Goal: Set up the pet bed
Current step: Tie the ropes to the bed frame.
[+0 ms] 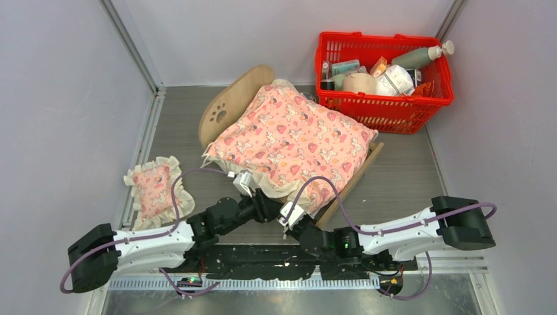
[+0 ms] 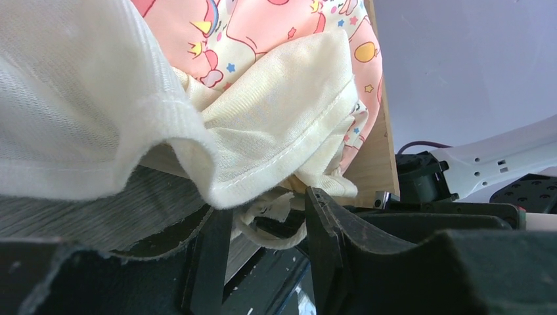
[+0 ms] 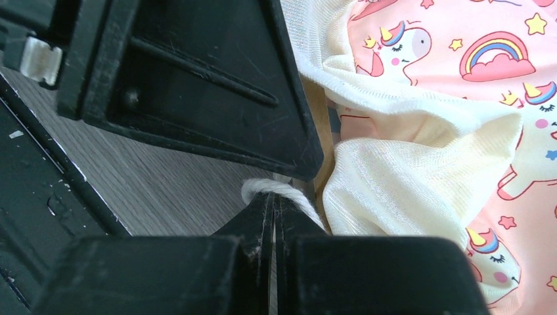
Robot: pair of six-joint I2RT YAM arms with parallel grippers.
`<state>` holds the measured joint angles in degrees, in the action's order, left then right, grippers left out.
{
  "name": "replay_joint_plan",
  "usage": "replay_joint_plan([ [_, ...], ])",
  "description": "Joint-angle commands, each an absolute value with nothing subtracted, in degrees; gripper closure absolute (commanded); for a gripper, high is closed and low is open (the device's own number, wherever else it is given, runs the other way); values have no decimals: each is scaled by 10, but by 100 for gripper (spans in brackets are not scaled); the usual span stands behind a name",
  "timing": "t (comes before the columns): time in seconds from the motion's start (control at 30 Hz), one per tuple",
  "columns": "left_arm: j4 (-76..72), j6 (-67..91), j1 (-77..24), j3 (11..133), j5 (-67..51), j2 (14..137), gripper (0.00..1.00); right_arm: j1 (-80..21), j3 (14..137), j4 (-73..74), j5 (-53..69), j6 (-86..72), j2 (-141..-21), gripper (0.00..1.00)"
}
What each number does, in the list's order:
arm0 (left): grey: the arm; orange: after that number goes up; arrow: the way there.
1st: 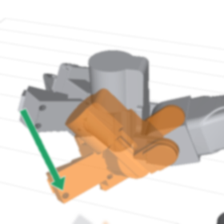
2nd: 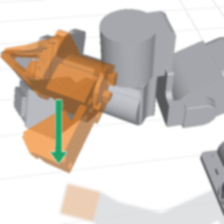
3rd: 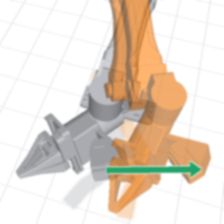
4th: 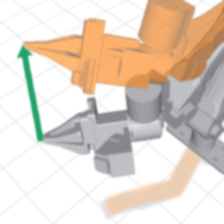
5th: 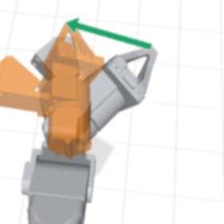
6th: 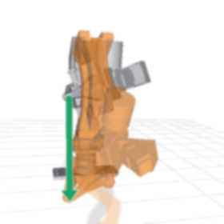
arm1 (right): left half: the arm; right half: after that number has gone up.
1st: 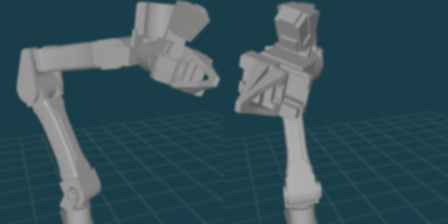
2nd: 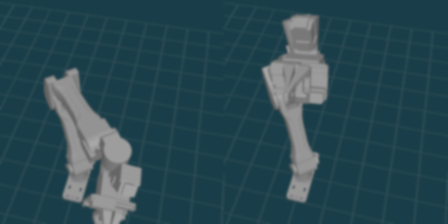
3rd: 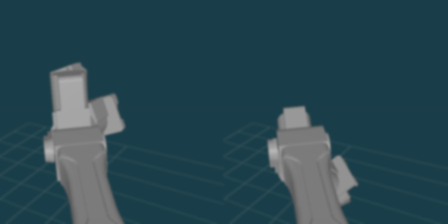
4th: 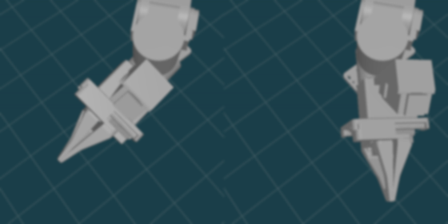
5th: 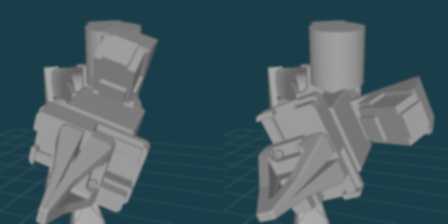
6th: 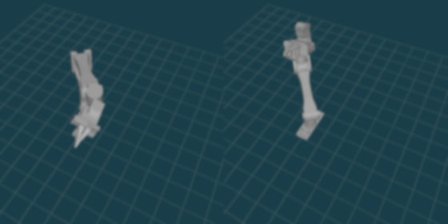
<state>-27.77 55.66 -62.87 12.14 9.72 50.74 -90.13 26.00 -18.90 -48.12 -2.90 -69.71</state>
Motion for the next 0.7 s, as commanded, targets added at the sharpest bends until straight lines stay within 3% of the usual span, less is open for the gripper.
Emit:
replay_joint_plan([
  [0.0, -334, 574, -627, 143, 79, 534, 54, -895, 255, -170, -496, -25, -686, 95],
  [0.2, -353, 580, -627, 148, 69, 553, 68, -895, 254, -169, -494, -26, -685, 95],
  [0.33, -355, 577, -627, 151, 70, 555, 99, -895, 258, -164, -494, -32, -688, 95],
  [0.43, -353, 574, -627, 146, 82, 551, 100, -895, 270, -135, -500, -49, -690, 91],
  [0.5, -343, 574, -626, 143, 97, 544, 100, -895, 280, -104, -504, -79, -688, 82],
  [0.57, -330, 566, -626, 142, 112, 532, 100, -899, 286, -51, -500, -107, -678, 64],
  [0.67, -299, 551, -626, 148, 125, 520, 100, -912, 297, 5, -482, -155, -642, 51],
])
